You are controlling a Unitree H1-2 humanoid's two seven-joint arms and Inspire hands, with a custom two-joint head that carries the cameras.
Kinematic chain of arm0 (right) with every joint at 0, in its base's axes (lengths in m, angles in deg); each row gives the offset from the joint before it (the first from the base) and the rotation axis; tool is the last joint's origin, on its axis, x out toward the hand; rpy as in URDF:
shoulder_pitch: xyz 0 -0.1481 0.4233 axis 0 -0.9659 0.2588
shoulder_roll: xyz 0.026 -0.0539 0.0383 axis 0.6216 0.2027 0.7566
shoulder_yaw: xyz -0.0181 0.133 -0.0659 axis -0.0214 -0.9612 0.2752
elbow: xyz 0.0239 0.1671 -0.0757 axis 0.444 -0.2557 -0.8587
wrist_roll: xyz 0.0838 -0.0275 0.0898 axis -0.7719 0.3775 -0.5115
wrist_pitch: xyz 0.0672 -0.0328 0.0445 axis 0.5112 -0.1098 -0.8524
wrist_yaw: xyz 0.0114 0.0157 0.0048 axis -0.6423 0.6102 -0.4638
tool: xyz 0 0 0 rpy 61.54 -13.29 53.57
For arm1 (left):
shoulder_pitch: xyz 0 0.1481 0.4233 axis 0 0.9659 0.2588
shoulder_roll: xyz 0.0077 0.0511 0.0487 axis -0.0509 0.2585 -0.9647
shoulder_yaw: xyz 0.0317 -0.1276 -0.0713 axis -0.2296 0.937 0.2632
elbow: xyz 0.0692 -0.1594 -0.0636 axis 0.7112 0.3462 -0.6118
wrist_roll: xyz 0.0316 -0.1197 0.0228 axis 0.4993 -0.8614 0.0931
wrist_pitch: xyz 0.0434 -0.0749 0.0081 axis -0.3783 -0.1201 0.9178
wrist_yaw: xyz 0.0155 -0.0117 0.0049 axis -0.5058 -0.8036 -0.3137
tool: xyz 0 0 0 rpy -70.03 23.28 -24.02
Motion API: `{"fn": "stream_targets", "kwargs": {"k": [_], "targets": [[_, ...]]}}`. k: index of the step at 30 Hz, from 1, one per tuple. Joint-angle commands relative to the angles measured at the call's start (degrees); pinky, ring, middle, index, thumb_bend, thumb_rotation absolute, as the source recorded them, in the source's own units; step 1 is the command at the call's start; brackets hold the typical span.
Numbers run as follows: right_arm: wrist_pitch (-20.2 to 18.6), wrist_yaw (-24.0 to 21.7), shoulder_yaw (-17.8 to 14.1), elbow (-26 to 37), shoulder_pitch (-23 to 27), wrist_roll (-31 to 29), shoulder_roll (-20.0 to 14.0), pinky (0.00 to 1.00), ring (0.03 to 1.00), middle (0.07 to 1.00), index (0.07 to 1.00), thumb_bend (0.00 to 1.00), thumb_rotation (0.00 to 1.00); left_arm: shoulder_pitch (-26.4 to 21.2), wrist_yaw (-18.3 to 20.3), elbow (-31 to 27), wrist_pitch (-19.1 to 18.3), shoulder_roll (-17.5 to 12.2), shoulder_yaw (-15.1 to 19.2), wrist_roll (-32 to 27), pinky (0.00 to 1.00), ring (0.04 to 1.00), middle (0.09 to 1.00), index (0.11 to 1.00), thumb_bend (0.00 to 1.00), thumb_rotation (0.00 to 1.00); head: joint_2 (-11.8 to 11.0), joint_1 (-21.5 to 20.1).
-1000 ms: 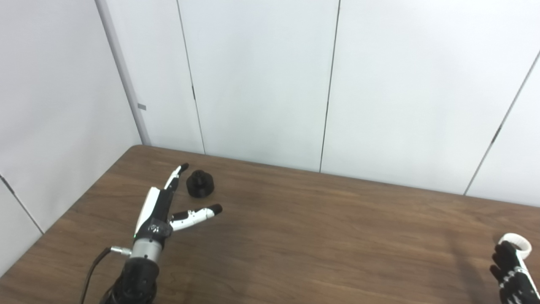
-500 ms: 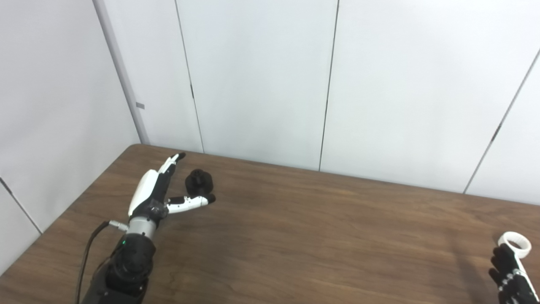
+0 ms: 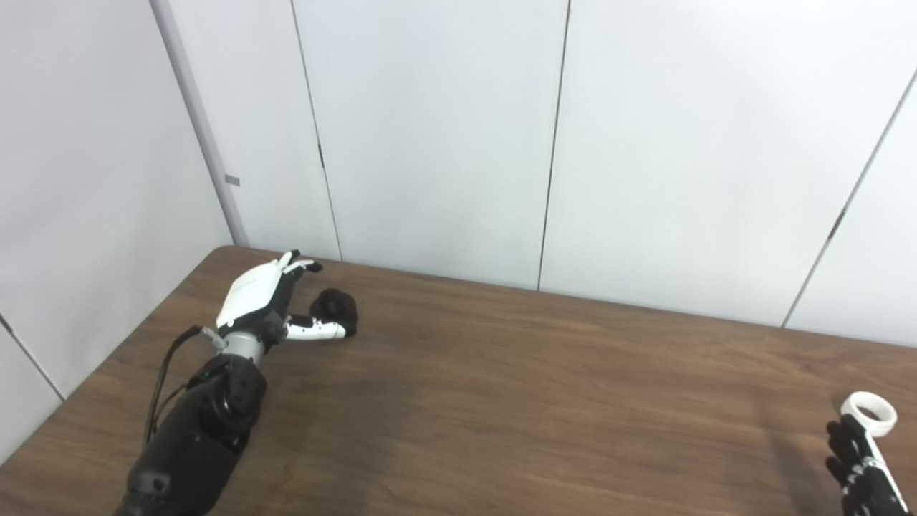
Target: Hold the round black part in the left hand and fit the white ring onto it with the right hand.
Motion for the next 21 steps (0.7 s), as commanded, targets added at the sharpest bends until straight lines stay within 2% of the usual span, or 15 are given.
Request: {"fn": "stream_targets", "kwargs": {"k": [1, 10, 21], "targets": [[0.35, 0.18, 0.54, -2.47, -3.10, -0.58, 1.10, 1.00, 1.000, 0.972, 0.994, 0.60, 0.97, -4.28, -1.59, 0.50, 1.01, -2.29, -0.22, 1.76, 1.00, 1.000, 1.000, 0.840, 1.00, 0.42, 0.09, 0.00], [-0.03, 0.57, 0.56, -1.86, -3.58, -0.06, 1.19, 1.00, 1.000, 0.969, 0.988, 0.61, 0.97, -9.41, -0.33, 8.01, 0.25, -3.05, -3.10, 2.57, 1.00, 1.000, 1.000, 0.851, 1.00, 0.44, 0.33, -0.56], [-0.25, 1.02, 0.69, -1.65, -3.96, 0.55, 1.42, 1.00, 0.985, 0.957, 0.977, 0.63, 0.94, -13.03, 0.10, 14.54, 0.45, -2.97, -5.76, 2.21, 1.00, 1.000, 1.000, 0.856, 1.00, 0.45, 0.33, -1.24]]}}
